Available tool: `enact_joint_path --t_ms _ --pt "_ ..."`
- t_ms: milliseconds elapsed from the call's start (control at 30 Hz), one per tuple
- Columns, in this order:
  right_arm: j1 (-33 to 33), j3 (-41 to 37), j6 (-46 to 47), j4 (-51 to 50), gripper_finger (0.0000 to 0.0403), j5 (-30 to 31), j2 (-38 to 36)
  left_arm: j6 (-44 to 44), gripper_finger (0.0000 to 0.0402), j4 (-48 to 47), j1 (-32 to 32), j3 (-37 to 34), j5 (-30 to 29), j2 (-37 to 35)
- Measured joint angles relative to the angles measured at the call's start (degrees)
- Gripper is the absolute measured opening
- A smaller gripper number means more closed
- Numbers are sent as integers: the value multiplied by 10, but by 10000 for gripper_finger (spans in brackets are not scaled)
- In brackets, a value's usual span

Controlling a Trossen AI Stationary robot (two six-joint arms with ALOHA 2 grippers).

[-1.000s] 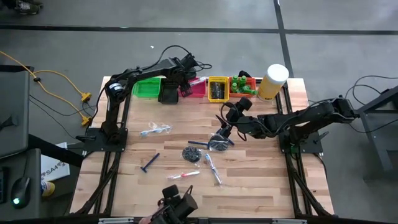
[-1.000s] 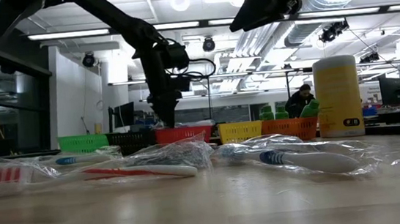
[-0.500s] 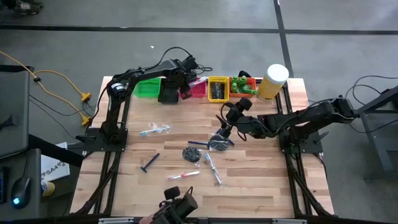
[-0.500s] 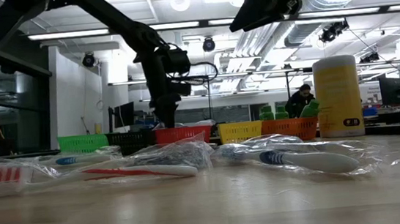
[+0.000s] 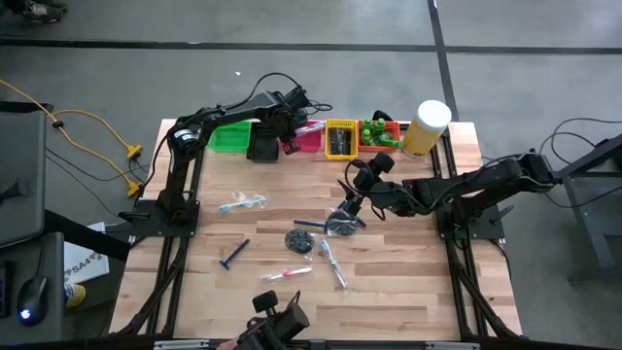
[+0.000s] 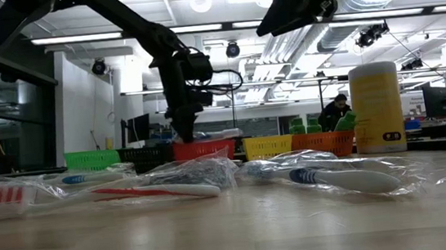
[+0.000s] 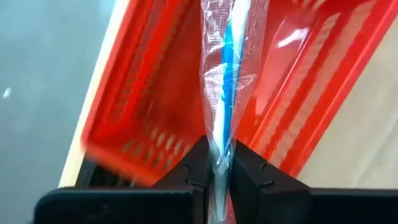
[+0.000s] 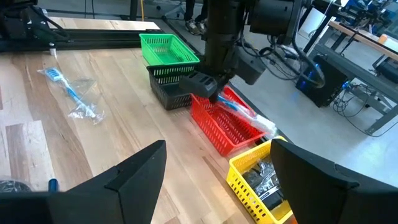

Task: Pick & Place Travel size toiletries
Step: Put the blue toothbrush into the red basket

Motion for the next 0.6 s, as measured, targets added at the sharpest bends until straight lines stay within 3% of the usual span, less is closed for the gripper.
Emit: enact_joint_path --t_ms 233,600 --pt "0 0 0 0 281 0 0 -15 24 -71 -8 31 -77 0" --pt "0 0 0 1 281 0 0 -14 30 -73 -16 30 -87 0"
